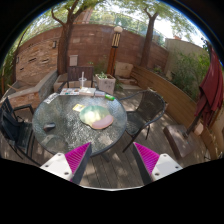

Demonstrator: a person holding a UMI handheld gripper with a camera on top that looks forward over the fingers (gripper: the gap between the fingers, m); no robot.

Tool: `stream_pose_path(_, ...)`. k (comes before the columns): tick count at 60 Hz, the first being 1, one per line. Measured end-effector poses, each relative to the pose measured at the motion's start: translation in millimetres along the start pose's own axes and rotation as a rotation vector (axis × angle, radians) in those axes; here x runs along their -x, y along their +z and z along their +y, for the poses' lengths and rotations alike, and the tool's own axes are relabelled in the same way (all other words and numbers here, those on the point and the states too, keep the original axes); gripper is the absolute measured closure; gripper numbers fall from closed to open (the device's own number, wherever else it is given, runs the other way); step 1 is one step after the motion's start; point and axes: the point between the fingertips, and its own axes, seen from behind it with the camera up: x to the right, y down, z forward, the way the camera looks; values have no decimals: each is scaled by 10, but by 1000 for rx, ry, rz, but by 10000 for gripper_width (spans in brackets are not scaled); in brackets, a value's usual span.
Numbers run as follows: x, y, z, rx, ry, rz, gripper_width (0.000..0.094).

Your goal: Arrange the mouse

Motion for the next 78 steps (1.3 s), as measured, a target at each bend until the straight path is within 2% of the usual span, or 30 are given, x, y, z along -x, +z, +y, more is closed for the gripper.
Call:
stream_pose_path(9,63,80,69,12,4,-7,85)
stream_pose_path(20,487,214,457,68,-23,-58,82)
stream_pose_path(28,1212,324,809,121,-69,-159,78)
stream_pose_path(35,1985,548,941,118,-109,-259,83)
stream_pose_path(45,3120,1099,789,85,-108,-374,83)
stream_pose_path(59,4108,1980,365,77,-11,-375,83)
stream_pose_path(67,4294,2420,172,83,3,-343,95)
stream_pose_path(78,4518,2660,8,102,7,-299,129)
